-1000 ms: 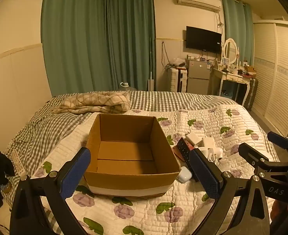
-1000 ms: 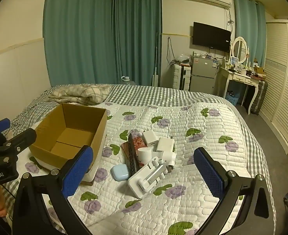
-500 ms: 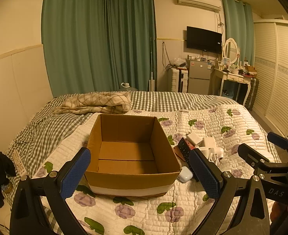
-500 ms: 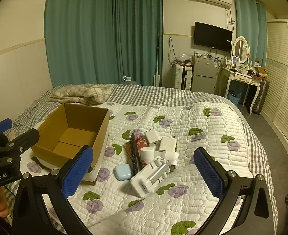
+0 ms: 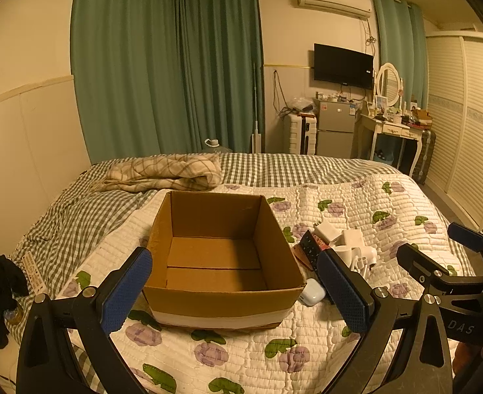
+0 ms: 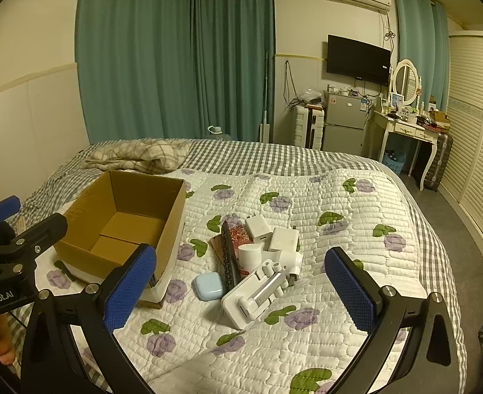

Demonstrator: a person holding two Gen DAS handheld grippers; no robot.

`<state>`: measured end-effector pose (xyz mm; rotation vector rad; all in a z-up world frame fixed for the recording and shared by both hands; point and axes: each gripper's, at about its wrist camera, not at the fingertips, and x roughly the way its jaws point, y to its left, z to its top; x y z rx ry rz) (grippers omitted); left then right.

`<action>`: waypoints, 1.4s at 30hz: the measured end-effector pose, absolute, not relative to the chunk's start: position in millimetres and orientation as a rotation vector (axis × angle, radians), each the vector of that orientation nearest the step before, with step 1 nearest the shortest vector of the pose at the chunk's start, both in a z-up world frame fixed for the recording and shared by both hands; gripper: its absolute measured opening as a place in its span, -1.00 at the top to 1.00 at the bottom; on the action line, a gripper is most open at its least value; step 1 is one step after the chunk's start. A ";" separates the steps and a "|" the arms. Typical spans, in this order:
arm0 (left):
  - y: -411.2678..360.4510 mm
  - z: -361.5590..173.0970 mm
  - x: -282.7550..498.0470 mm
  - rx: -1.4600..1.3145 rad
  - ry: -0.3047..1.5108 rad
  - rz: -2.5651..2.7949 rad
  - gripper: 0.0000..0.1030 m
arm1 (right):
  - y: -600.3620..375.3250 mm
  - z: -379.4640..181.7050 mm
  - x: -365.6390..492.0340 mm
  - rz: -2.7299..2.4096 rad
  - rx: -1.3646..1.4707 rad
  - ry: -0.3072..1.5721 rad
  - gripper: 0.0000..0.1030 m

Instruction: Organize rigid objects

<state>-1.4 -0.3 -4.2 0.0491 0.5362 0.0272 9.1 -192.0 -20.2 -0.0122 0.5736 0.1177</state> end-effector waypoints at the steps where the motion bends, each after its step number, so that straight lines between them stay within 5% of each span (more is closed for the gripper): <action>1: -0.2 -4.3 -1.5 0.050 0.536 0.028 -1.00 | -191.9 -20.3 9.2 0.118 -0.012 0.574 -0.99; 42: 28.0 3.1 42.5 0.106 0.656 0.041 -0.97 | -189.5 -19.6 39.8 0.181 -0.090 0.614 -1.00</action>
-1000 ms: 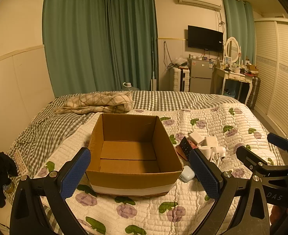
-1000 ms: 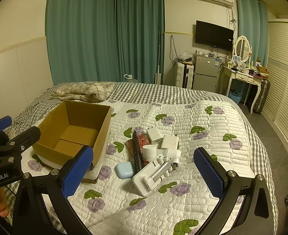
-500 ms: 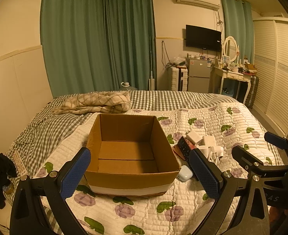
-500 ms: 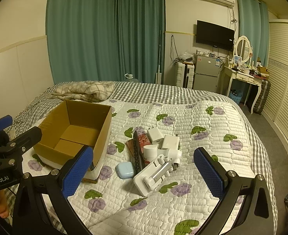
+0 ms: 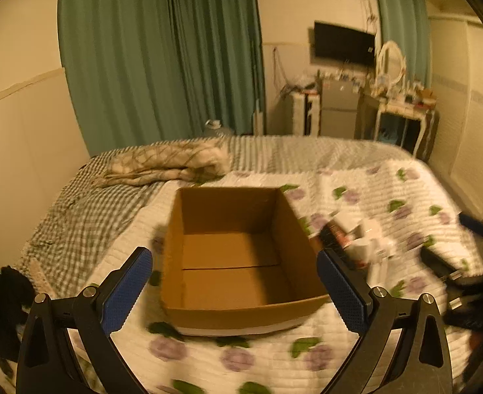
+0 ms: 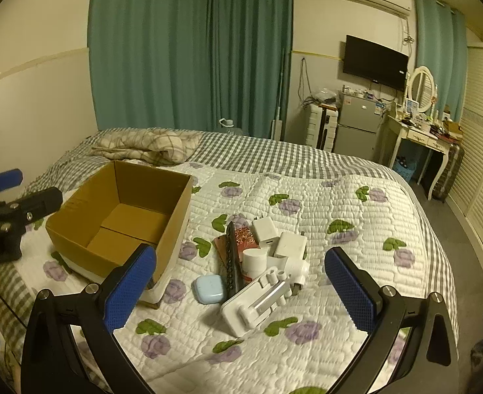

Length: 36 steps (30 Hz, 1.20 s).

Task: Organize rigid objects
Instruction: 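Clamp the box wall with the left gripper while the right gripper grasps the white holder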

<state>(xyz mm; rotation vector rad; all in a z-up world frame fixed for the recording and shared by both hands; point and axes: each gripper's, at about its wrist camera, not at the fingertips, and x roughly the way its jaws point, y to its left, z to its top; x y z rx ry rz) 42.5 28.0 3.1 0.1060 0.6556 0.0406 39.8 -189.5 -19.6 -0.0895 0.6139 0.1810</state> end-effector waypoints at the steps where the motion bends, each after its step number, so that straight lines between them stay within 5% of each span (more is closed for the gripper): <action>1: 34.4 0.7 48.6 0.120 0.672 0.058 -0.97 | -191.2 -19.1 43.8 0.179 -0.099 0.616 -1.00; 16: 90.7 -51.7 101.9 0.245 0.911 0.209 -0.94 | -204.3 -89.0 96.8 0.140 -0.186 0.800 -1.00; 19: 84.4 -60.8 107.0 0.261 0.938 0.195 -0.69 | -198.1 -107.3 98.6 0.150 -0.179 0.848 -1.00; 24: 82.5 -72.4 117.8 0.244 1.003 0.167 0.32 | -186.5 -123.8 99.1 0.107 -0.241 0.868 -1.00; 27: 83.3 -78.6 121.2 0.229 1.034 0.146 0.73 | -183.8 -126.7 99.1 0.104 -0.245 0.876 -1.00; 36: 85.5 -77.2 120.6 0.223 1.026 0.149 0.79 | -180.6 -142.0 106.4 0.068 -0.189 0.943 -0.97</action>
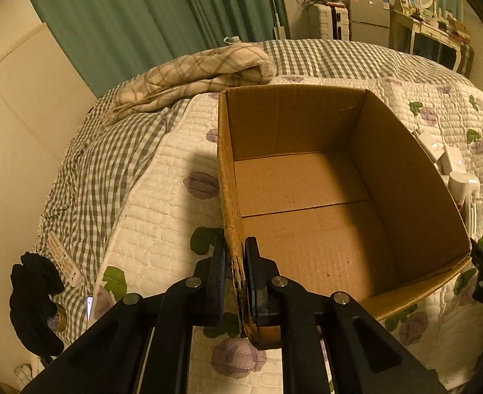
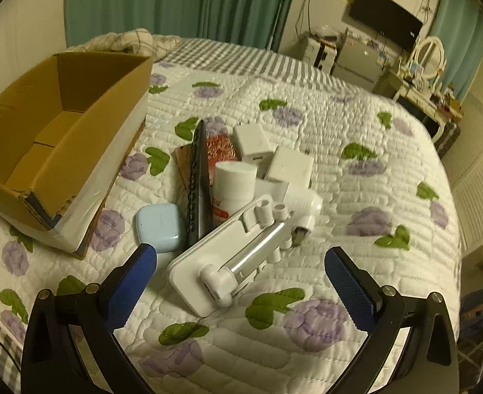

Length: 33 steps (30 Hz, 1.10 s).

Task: Organize rigid objects
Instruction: 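Clamp the box wall with the left gripper while the right gripper grasps the white holder, then carry the white holder into the box with the right gripper and release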

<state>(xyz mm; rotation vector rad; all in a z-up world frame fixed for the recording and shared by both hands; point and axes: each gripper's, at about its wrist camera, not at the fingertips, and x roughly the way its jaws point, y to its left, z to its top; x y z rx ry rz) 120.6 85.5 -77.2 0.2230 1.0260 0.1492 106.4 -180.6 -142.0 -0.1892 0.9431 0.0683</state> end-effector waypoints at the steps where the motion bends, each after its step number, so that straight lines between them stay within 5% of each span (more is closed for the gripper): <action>1: 84.5 -77.6 120.7 0.227 1.023 0.152 0.79 | -181.2 -145.4 109.3 0.065 -0.173 0.959 -0.92; 5: 82.8 -77.7 119.6 0.237 1.014 0.156 0.79 | -182.9 -161.4 118.9 0.060 -0.133 1.023 -0.64; 16: 79.8 -78.2 117.3 0.272 1.005 0.133 0.79 | -207.5 -146.2 96.8 -0.005 -0.033 0.988 -0.31; 23: 81.9 -80.3 115.0 0.271 0.996 0.118 0.79 | -203.2 -172.5 122.5 -0.010 -0.047 1.087 0.13; 28: 83.4 -80.5 114.9 0.270 0.992 0.105 0.79 | -214.1 -158.5 111.5 0.001 0.020 1.014 0.45; 33: 86.0 -79.8 115.8 0.255 0.992 0.091 0.79 | -214.9 -129.2 96.7 0.017 0.031 0.893 0.51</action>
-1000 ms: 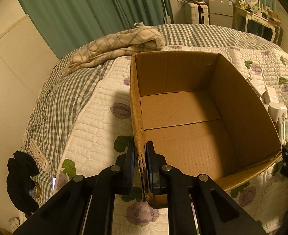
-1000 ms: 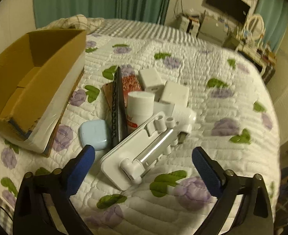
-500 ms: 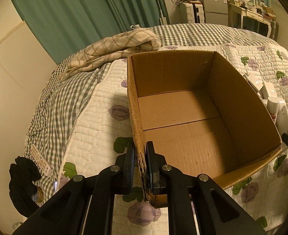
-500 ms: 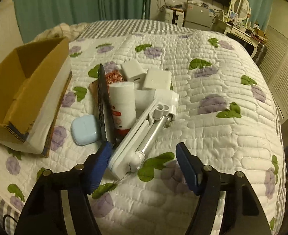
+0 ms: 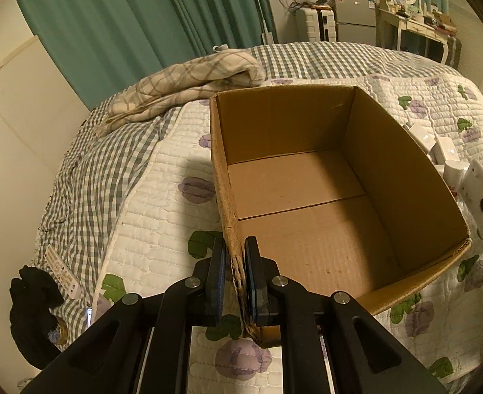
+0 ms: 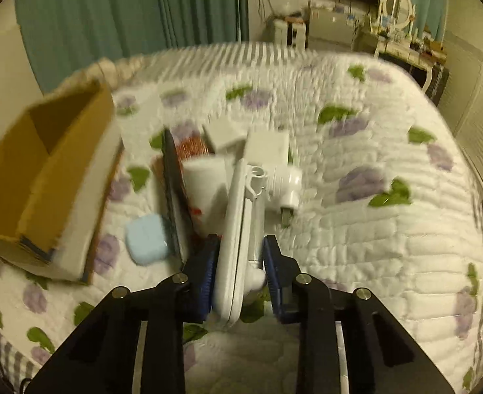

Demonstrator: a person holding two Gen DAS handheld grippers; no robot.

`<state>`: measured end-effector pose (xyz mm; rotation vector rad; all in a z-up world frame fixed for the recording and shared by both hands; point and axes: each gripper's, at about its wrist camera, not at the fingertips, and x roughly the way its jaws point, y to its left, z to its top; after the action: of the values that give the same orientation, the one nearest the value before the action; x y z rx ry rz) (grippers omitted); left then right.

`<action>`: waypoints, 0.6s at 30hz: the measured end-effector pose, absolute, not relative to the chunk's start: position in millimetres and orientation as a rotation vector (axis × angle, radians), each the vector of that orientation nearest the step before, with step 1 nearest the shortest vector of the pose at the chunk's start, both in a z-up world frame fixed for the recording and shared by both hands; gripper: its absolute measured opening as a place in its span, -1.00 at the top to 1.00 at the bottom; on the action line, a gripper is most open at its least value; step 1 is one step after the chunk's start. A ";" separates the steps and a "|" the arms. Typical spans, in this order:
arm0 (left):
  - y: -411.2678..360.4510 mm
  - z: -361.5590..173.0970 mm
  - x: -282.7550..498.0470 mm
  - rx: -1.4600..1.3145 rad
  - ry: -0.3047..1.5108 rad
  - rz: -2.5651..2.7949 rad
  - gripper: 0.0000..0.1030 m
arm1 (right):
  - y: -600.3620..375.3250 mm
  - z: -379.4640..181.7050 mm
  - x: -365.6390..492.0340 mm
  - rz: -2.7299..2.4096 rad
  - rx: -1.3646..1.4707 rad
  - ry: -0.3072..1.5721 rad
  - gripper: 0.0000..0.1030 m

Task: Organize rigid objects
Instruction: 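Carry the white holder into the box with the right gripper and release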

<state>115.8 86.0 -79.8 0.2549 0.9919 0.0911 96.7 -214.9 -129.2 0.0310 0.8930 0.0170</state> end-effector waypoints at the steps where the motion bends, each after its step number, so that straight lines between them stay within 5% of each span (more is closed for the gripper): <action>1: 86.2 -79.9 115.5 0.252 0.992 0.090 0.79 | -213.2 -123.8 95.2 0.020 0.026 0.874 0.51; 18: 90.2 -78.4 117.8 0.208 1.001 0.077 0.79 | -96.1 -11.8 125.2 0.325 -0.091 0.591 0.52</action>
<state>117.8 90.2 -78.4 0.2078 1.0014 0.0769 125.2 -96.1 -11.8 -0.0912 0.5913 0.3249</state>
